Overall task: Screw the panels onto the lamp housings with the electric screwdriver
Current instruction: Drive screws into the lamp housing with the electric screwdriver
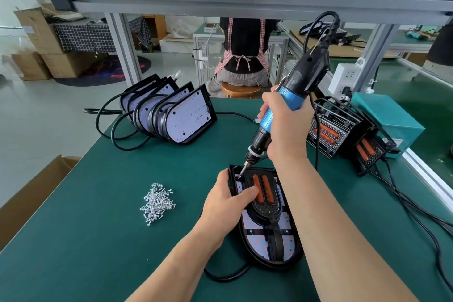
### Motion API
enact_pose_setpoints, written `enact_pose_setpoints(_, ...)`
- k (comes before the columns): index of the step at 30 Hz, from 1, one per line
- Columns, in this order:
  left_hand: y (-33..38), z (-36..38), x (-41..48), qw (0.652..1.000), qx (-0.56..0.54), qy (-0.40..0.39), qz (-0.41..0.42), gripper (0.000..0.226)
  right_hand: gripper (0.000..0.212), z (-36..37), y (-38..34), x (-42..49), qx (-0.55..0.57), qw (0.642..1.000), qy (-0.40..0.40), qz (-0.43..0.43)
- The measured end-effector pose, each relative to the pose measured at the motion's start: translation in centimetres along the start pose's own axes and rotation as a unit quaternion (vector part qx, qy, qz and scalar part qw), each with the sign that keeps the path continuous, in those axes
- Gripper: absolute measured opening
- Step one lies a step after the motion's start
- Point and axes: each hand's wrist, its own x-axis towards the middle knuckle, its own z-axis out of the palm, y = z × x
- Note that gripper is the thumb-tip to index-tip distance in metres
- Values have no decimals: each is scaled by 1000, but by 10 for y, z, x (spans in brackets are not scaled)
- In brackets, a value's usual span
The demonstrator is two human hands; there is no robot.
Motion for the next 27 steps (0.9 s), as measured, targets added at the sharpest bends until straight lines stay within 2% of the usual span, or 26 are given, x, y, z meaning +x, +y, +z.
enact_pose_setpoints(10,-1,1,0,1000,-4,-1,2,39,15,9,5,-3,-22,998,-56,-27)
enact_pose_setpoints(27,-2,0,2,999,-28,0,-17,38,20,7,9,-6,-38,996,-75,-37)
